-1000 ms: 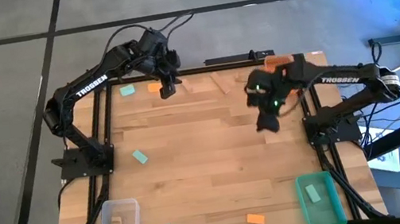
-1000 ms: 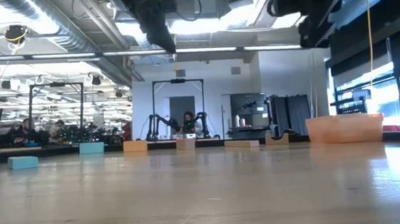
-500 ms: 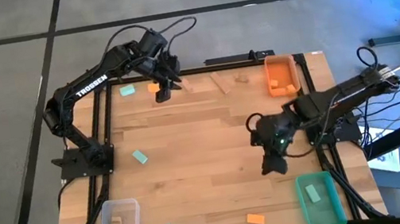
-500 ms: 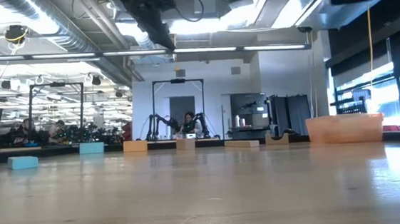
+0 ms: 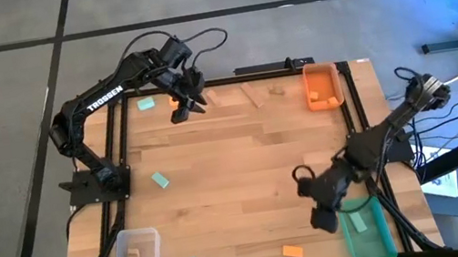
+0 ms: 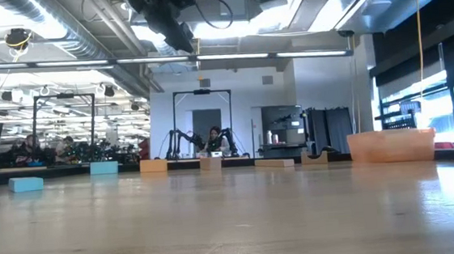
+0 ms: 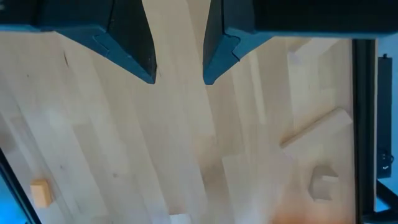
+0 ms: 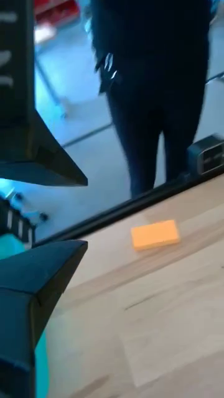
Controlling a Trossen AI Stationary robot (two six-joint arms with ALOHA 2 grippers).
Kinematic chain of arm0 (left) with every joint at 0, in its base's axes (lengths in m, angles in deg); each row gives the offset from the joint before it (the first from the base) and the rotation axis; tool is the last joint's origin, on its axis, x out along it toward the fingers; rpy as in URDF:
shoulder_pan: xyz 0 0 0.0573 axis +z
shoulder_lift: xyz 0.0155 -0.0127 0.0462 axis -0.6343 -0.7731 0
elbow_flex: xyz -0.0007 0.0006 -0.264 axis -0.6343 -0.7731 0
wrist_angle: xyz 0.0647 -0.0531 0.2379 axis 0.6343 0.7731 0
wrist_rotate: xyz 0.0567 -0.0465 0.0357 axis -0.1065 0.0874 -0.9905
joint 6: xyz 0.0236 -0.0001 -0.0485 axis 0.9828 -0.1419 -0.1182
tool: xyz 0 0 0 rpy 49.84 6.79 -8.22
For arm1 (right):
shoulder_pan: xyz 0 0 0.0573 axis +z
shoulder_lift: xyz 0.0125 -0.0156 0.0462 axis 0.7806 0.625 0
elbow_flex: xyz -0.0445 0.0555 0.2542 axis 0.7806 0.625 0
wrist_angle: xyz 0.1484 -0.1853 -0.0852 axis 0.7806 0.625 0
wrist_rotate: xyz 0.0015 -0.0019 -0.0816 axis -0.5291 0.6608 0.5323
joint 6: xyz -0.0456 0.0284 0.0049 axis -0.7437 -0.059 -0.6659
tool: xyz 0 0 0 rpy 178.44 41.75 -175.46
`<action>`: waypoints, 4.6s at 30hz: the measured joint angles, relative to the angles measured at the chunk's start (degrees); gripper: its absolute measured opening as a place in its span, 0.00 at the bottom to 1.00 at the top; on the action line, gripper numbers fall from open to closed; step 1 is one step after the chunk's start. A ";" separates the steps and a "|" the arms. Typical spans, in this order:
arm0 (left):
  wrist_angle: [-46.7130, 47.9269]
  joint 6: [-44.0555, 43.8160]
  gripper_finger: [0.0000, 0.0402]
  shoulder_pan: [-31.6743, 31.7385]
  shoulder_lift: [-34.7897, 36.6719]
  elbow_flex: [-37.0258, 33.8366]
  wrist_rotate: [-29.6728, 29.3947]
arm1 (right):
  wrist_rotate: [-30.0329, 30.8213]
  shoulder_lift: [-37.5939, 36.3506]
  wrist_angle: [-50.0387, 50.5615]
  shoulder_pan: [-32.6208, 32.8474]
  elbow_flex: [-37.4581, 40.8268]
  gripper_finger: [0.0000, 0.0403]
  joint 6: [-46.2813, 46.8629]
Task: Sort & place blocks by color
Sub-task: Put the orange block into the orange bin
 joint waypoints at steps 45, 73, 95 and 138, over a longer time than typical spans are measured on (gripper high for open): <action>-1.80 -9.06 0.30 -1.78 0.00 0.00 -8.66 | 18.43 25.82 -21.38 9.15 0.04 0.38 -16.71; -1.81 -9.20 0.30 -1.79 0.00 0.00 -8.48 | 17.97 25.75 -21.65 7.84 0.04 0.44 -15.16; -1.79 -9.19 0.30 -1.77 0.00 0.00 -8.48 | 17.97 29.13 -21.52 9.47 0.02 0.53 -15.02; -1.81 -9.04 0.30 -1.77 0.00 -0.02 -8.66 | 14.06 30.57 -11.91 3.08 -1.48 0.53 -20.42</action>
